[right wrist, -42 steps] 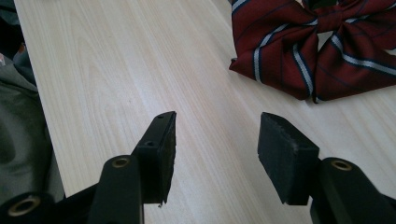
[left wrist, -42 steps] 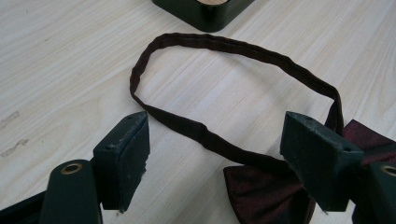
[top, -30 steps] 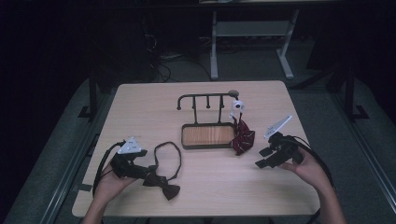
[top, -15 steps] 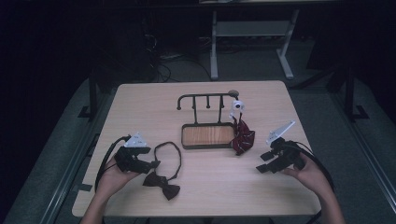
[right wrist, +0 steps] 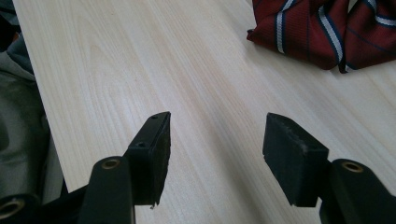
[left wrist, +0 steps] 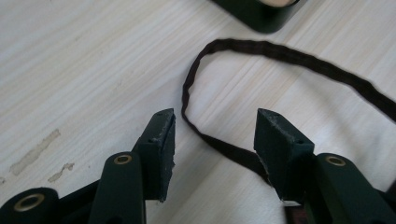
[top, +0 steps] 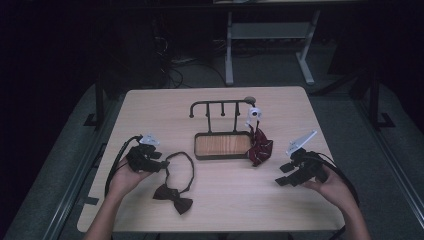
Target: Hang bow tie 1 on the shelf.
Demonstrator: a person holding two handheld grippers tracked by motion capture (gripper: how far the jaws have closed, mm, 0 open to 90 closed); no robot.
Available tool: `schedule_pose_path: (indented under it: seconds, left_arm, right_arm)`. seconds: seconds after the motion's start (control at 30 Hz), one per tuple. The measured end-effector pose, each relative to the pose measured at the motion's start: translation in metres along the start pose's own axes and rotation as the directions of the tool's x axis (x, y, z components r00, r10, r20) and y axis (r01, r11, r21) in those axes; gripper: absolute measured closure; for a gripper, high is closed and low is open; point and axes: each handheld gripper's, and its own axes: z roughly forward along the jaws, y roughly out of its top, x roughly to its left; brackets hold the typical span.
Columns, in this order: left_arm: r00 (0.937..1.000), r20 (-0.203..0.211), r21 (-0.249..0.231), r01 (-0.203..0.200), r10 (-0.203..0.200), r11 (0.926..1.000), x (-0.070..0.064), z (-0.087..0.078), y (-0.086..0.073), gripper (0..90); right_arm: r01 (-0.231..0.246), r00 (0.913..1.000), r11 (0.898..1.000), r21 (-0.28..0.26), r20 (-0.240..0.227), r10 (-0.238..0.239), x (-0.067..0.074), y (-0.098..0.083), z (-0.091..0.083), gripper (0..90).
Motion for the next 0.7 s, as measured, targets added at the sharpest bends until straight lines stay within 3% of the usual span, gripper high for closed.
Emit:
schedule_pose_path:
  seconds: [0.23,0.3,0.4,0.7]
  left_arm:
    - [1.0000,0.004,0.031,0.003,-0.003,0.9995,0.002,0.008,0.009,53.6]
    - [0.9999,0.010,0.017,0.008,-0.008,0.9998,0.002,0.010,0.011,56.0]
    - [1.0000,0.003,0.055,0.003,-0.003,0.9985,0.004,0.014,0.015,59.9]
    - [0.9997,-0.009,0.072,0.025,-0.024,0.9971,0.011,0.022,0.020,68.0]
  right_arm:
    - [0.002,1.0000,1.000,-0.005,0.001,-0.002,0.000,0.000,-0.001,41.2]
    - [0.002,1.0000,1.000,-0.005,0.000,-0.002,0.001,0.000,-0.002,41.2]
    - [0.005,1.0000,1.000,-0.003,-0.001,-0.005,0.001,0.000,-0.002,41.2]
    - [0.008,1.0000,1.000,-0.009,0.001,-0.008,0.001,0.001,-0.003,41.2]
